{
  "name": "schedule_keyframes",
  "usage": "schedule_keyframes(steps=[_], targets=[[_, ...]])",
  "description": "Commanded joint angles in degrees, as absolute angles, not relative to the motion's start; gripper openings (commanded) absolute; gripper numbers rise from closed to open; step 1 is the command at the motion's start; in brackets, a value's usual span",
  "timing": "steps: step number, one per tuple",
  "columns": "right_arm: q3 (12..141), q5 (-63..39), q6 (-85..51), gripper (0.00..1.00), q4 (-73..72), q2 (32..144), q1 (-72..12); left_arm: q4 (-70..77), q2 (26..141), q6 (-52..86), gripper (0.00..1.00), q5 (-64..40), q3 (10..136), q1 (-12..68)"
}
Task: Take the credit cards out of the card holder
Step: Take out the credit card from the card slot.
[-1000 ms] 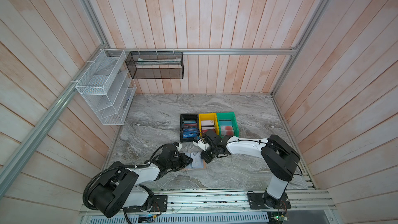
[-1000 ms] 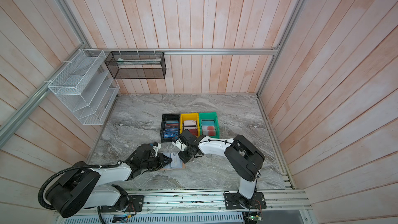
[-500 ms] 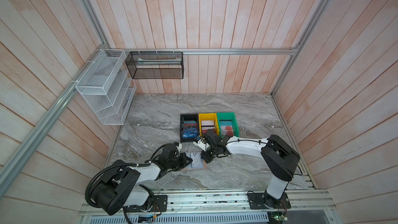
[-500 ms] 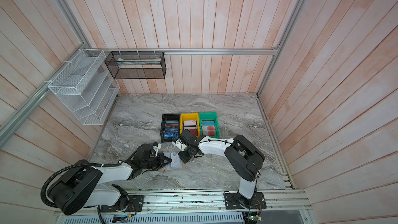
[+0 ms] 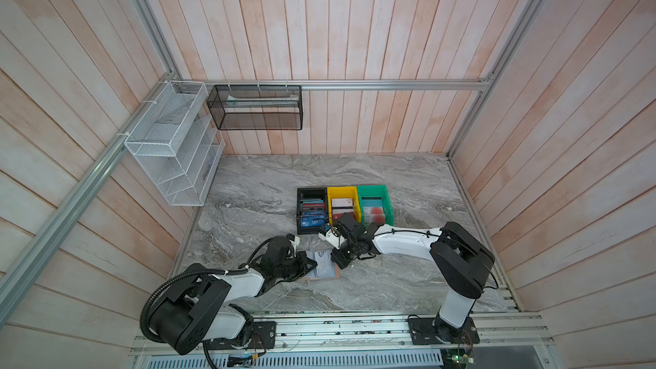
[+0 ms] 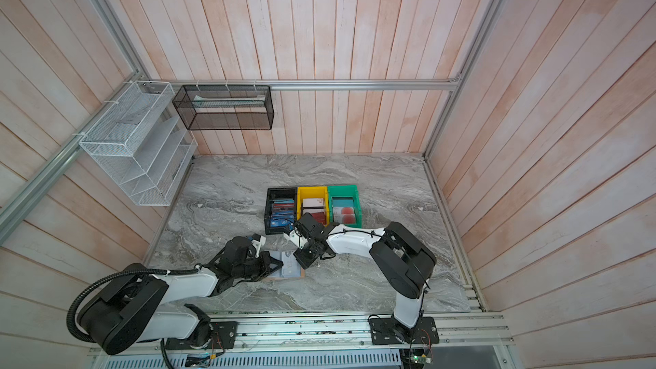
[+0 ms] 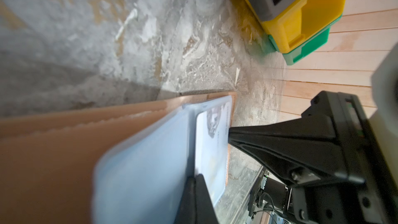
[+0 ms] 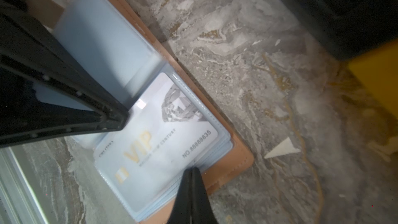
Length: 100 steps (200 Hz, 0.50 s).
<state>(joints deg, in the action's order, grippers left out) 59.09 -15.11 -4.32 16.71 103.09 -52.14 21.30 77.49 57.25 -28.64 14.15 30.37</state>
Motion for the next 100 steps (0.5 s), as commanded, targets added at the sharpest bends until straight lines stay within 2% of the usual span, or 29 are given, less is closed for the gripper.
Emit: schedule_keyframes(steps=[1,100], targets=[[58.17,-16.16,-3.87,0.0,19.15,105.07,-52.78,17.69,75.29,55.25,0.0,-28.35,13.71,29.34],[58.03,-16.22,-3.78,0.0,19.16,105.3,-52.73,6.08,65.33,52.17,0.0,-26.07,12.34,25.06]])
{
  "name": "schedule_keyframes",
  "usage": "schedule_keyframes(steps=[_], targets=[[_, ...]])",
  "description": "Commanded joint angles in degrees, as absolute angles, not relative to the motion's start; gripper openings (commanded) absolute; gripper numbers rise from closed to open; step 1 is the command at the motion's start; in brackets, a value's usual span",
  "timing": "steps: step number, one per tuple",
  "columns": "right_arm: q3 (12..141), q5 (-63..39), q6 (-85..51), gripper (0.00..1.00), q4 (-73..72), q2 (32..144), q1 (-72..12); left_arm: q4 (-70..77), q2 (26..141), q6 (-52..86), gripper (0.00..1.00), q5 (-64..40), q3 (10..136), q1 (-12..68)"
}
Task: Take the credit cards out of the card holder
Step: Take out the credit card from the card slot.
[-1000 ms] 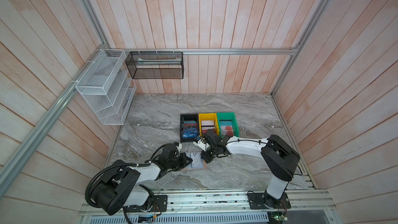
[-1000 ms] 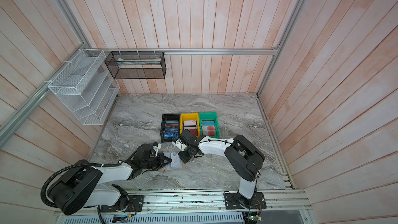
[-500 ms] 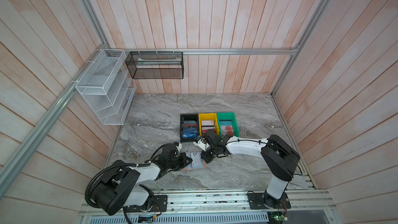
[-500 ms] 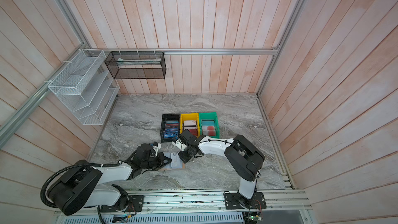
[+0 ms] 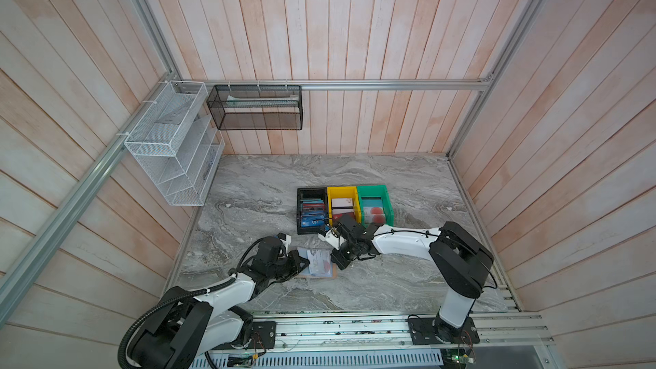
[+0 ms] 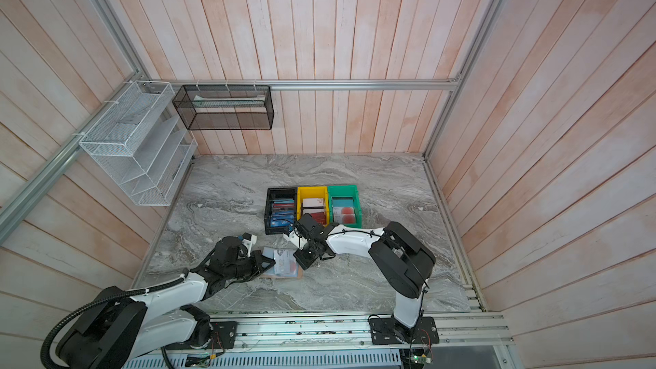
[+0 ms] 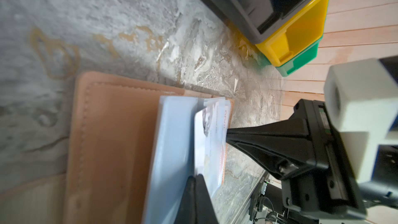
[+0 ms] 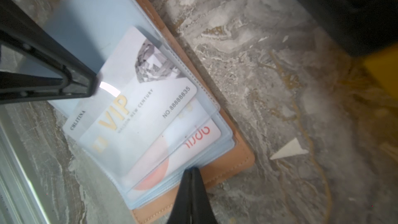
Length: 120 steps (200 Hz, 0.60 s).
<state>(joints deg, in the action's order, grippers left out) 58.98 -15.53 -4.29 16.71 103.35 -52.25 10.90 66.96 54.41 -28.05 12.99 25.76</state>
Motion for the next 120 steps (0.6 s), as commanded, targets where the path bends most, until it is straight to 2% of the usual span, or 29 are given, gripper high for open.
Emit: schedule_keyframes(steps=[1,120], targets=[[58.06,-16.24,-3.78,0.0,19.16,105.3,-52.73,6.03,65.32,52.14,0.0,-26.04,12.32,25.05],[61.1,-17.31,-2.7,0.01,23.21,102.1,-52.33,-6.65,56.85,48.13,0.0,-23.91,14.49,22.06]])
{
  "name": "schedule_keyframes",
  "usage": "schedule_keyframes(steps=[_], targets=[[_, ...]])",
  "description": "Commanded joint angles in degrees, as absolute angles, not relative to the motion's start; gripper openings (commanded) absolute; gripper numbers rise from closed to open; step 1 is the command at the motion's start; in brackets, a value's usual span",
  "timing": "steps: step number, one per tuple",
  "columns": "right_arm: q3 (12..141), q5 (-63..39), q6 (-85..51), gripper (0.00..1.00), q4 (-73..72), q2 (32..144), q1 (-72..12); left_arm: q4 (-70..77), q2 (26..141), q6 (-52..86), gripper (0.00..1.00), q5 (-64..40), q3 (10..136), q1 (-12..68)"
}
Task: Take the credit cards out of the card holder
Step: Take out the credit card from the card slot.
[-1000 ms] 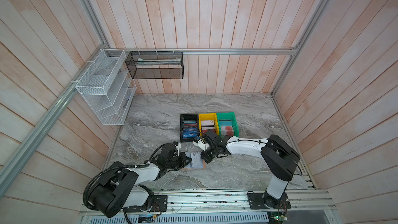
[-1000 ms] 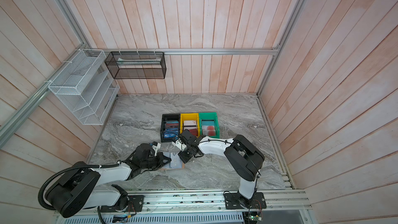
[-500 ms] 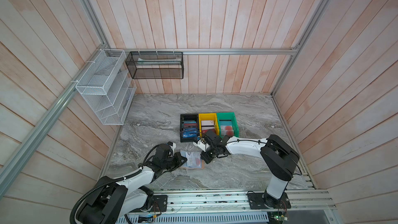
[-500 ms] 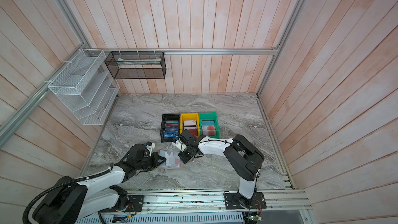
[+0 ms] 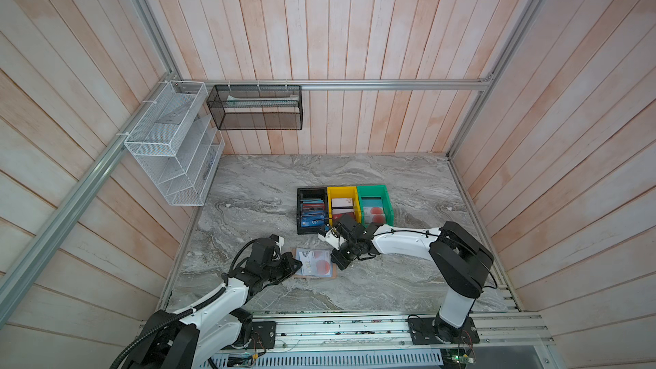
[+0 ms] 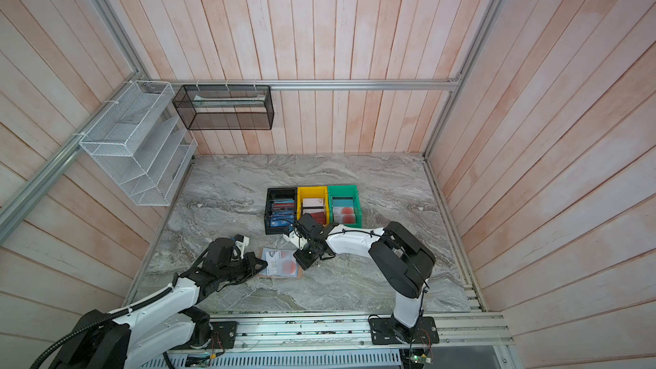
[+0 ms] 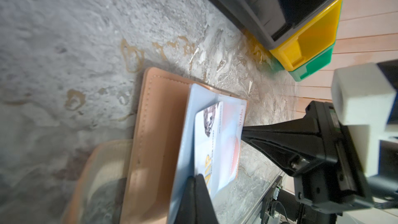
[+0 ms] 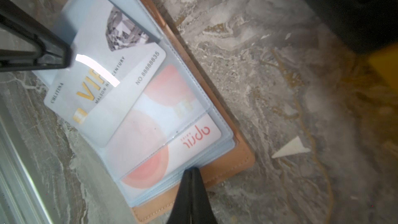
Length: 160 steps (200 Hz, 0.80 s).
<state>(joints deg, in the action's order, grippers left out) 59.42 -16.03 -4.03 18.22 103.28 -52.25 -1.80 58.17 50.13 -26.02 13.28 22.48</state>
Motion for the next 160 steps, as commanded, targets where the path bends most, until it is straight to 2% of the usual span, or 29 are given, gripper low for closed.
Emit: schedule_keyframes(steps=[1,29,46,60,160], targets=[[61.14,-17.31,-2.67,0.01,23.25,102.03,-52.27,-6.71,56.81,48.1,0.0,-23.91,14.5,22.02],[62.13,-18.33,-2.56,0.06,24.24,100.95,-51.73,-8.33,56.26,47.69,0.0,-23.82,15.39,21.88],[63.01,-19.93,-2.68,0.15,25.57,100.4,-51.16,-10.52,55.7,46.96,0.0,-23.63,16.42,21.8],[63.66,-20.25,-2.99,0.2,26.26,99.9,-50.68,-11.7,54.96,46.42,0.0,-23.49,17.15,21.62],[64.61,-29.45,-3.0,0.22,23.01,100.23,-48.74,-15.98,54.04,44.61,0.0,-23.01,19.94,20.71]])
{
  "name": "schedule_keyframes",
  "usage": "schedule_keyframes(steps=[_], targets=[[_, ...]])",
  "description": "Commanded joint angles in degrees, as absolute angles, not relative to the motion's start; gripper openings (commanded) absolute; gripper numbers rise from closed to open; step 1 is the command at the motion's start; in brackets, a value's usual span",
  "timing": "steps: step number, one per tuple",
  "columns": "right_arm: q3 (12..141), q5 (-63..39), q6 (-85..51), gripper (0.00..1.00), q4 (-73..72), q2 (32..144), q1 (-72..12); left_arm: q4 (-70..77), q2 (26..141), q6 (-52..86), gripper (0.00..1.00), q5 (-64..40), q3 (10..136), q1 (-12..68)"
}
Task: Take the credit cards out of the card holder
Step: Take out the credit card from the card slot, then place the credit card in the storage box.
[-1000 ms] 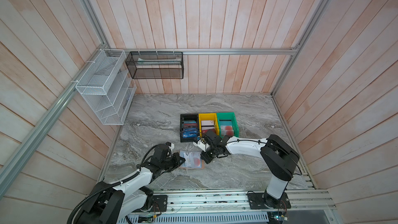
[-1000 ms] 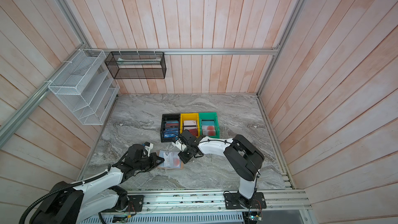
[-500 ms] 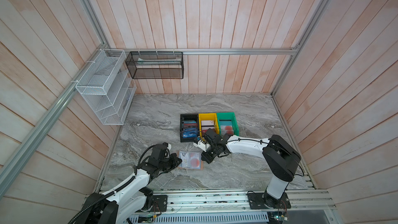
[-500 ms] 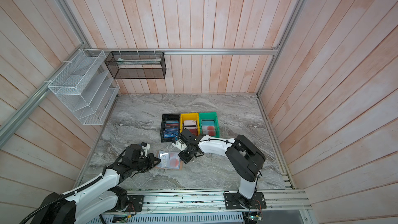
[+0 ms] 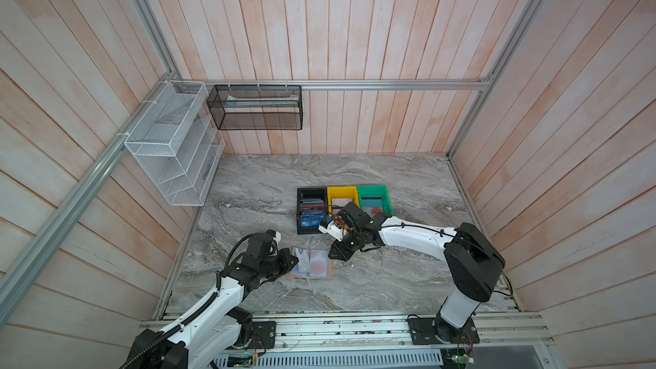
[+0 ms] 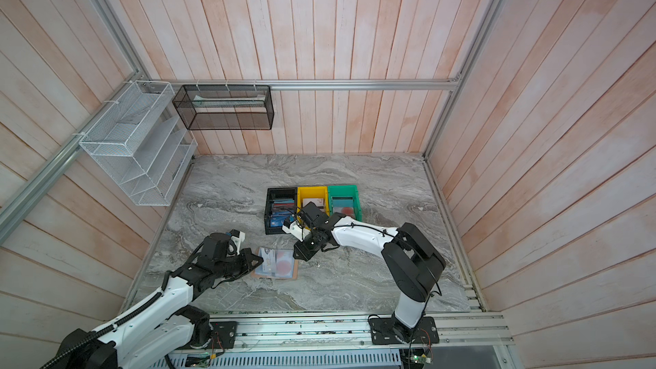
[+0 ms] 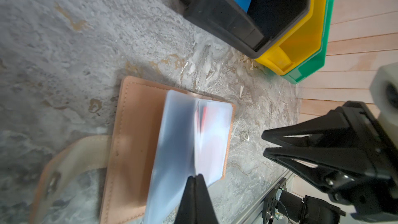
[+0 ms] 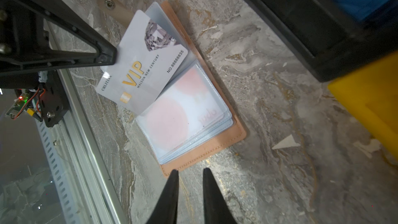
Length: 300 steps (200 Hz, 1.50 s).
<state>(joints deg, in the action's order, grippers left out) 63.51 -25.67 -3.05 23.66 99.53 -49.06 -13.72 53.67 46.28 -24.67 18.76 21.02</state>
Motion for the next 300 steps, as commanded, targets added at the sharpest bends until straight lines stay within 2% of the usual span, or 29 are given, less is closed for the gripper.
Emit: schedule_keyframes(steps=[1,31,91,131,191,300], targets=[[64.61,-29.45,-3.0,0.22,23.01,100.23,-48.74,-16.08,54.05,44.59,0.0,-23.02,19.99,20.73],[63.74,-35.1,-3.4,0.22,20.0,100.98,-48.09,-18.5,53.17,43.45,0.0,-22.08,21.25,20.65],[62.22,-48.15,-5.41,0.23,13.42,103.79,-45.09,-12.83,49.58,43.95,0.0,-31.65,22.94,20.13],[59.56,-56.48,-10.18,0.31,5.94,103.89,-42.31,-7.49,50.03,44.87,0.0,-37.14,21.27,20.13],[58.26,-59.34,-13.06,0.35,1.95,103.97,-41.22,-2.23,48.66,46.9,0.0,-40.69,19.0,20.04],[56.34,-62.36,-17.13,0.35,-4.75,104.68,-41.22,2.75,48.32,49.28,0.0,-41.46,16.74,20.04]])
